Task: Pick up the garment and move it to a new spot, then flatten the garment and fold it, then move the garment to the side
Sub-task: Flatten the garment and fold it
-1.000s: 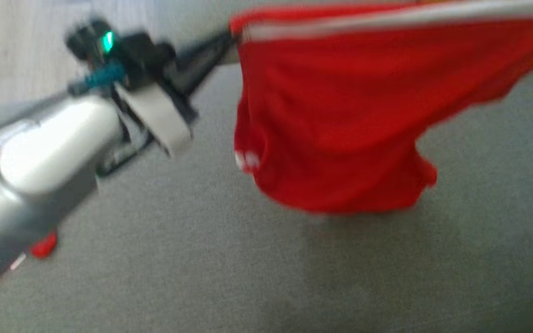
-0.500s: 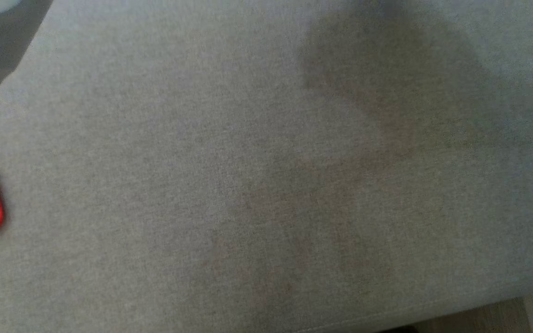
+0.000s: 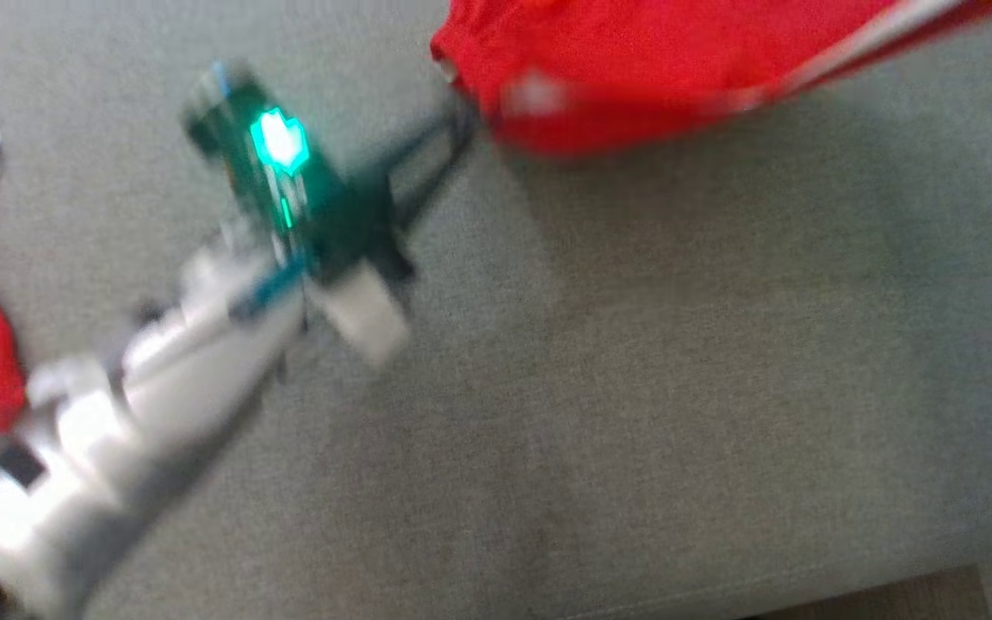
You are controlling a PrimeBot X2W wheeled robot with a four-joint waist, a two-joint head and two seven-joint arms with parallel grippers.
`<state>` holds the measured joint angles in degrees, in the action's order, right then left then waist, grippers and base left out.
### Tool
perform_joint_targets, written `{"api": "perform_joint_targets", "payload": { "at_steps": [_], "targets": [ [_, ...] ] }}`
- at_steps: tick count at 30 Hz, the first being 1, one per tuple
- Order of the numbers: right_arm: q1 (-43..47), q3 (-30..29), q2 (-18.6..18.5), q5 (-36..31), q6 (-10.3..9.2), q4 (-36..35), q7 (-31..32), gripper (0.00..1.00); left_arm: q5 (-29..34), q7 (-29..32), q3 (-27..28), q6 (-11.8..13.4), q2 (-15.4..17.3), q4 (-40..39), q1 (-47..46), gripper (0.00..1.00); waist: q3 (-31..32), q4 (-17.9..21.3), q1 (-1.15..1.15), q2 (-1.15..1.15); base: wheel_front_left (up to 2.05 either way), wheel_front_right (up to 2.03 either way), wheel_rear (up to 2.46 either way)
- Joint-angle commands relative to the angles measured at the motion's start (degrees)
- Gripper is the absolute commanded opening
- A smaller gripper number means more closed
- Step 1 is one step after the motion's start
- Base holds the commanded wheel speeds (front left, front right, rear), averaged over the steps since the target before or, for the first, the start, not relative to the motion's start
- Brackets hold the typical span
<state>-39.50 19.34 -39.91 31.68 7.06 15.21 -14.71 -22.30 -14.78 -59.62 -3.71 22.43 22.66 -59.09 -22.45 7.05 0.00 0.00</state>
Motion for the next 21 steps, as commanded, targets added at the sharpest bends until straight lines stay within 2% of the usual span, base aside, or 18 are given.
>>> {"api": "perform_joint_targets", "payload": {
  "at_steps": [1, 6, 7, 11, 13, 21],
  "targets": [
    [6.58, -1.34, -1.42, 0.6, 0.43, -2.26, -0.28, 0.0, -0.6, -0.21, 1.98, -0.44, 2.29, -3.64, 4.63, 0.0, 3.5, -0.22, 0.0, 0.0, 0.0, 0.0, 0.0],
    [22.17, -2.55, -3.32, 4.62, 0.43, -3.7, -0.11, 0.0, -2.48, -0.21, -0.9, -1.35, 3.65, -6.59, 18.94, 0.0, 8.66, -0.68, 0.0, 0.0, 0.0, 0.0, 0.0],
    [22.17, -2.55, -3.32, 4.62, 0.43, -3.7, -0.11, 0.0, -2.48, -0.21, -0.9, -1.35, 3.65, -6.59, 18.94, 0.0, 8.66, -0.68, 0.0, 0.0, 0.0, 0.0, 0.0],
    [32.98, -4.65, -4.75, 7.9, 0.43, -5.41, 0.46, 0.0, -4.16, -0.21, -2.8, -1.06, 3.86, -7.16, 26.27, 0.0, 11.32, -0.93, 0.0, 0.0, 0.0, 0.0, 0.0],
    [38.77, -6.55, -5.29, 8.83, 0.43, -7.88, 1.01, 0.0, -5.22, 0.13, -3.75, -0.08, 4.28, -7.79, 30.02, 0.0, 12.65, -0.2, 0.0, 0.0, 0.0, 0.0, 0.0],
    [50.96, -14.18, -4.09, 7.31, 0.43, -16.07, 4.27, 0.0, -7.61, 4.35, -6.14, 2.31, 6.76, -14.38, 37.28, 0.0, 15.49, 0.3, 0.0, 0.0, 0.0, 0.0, 0.0]
  ]
}}
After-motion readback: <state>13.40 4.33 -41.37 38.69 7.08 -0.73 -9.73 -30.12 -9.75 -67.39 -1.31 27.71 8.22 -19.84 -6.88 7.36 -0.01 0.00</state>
